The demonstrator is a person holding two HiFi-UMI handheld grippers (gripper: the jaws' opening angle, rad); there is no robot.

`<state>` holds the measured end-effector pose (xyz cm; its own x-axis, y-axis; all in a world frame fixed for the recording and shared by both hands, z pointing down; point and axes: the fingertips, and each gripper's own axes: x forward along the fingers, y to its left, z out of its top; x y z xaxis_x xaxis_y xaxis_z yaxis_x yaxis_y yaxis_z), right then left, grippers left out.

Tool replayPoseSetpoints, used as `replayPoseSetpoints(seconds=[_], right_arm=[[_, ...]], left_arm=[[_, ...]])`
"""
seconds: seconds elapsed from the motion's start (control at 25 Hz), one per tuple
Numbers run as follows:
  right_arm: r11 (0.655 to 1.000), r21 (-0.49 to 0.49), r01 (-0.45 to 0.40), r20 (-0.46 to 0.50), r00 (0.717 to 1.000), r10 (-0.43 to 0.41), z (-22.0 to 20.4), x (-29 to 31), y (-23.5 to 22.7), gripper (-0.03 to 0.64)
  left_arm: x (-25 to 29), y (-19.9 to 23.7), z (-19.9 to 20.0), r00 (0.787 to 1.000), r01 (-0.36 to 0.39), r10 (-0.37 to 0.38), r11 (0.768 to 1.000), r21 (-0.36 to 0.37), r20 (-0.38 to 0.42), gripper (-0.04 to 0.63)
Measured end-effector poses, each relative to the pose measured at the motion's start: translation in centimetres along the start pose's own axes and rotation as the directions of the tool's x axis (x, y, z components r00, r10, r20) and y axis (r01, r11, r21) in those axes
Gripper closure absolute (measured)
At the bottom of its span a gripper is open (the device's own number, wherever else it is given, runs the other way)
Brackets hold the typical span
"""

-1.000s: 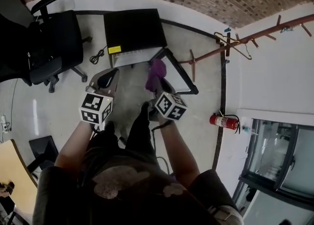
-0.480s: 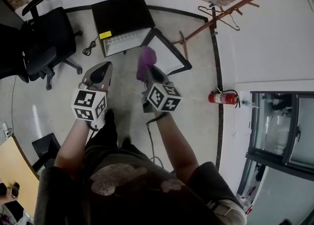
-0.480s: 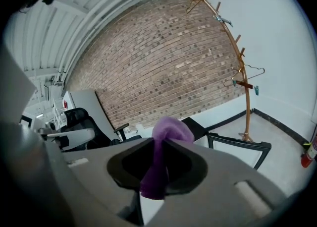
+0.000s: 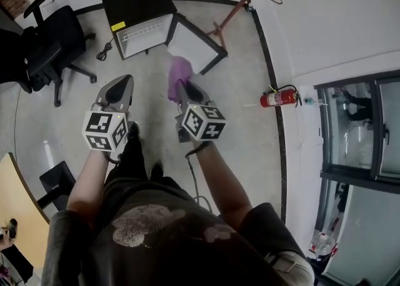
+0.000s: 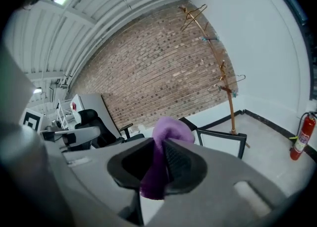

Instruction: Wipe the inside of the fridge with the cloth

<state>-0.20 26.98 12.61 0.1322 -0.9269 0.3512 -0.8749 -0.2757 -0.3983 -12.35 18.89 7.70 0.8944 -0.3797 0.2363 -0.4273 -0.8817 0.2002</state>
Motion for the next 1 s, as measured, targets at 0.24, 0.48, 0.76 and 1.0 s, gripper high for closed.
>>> replayPoseSetpoints(seconds=[0.24, 0.48, 0.76, 1.0], right_arm=[[0.999, -0.013, -0.050, 0.056, 0.997, 0.050, 0.0, -7.4, 1.3, 0.566], [0.994, -0.050, -0.097, 0.041, 0.994, 0.099, -1.0, -11.3, 3.7, 0.569], [0.991, -0.069, -0.119, 0.026, 0.992, 0.121, -2.3, -13.7, 5.2, 0.569], [0.989, -0.068, -0.128, 0.011, 0.992, 0.129, -3.2, -14.2, 6.0, 0.569]], left_arm=[[-4.0, -6.7, 0.8, 0.998, 0.037, -0.039, 0.999, 0.031, 0.054, 0.575], [-6.7, -9.4, 0.2, 0.998, 0.033, -0.035, 0.999, 0.040, 0.047, 0.577], [-8.9, -11.7, 0.0, 0.998, 0.044, -0.046, 0.998, 0.047, 0.045, 0.575], [-10.1, -11.8, -0.4, 0.998, 0.043, -0.046, 0.998, 0.044, 0.047, 0.575]])
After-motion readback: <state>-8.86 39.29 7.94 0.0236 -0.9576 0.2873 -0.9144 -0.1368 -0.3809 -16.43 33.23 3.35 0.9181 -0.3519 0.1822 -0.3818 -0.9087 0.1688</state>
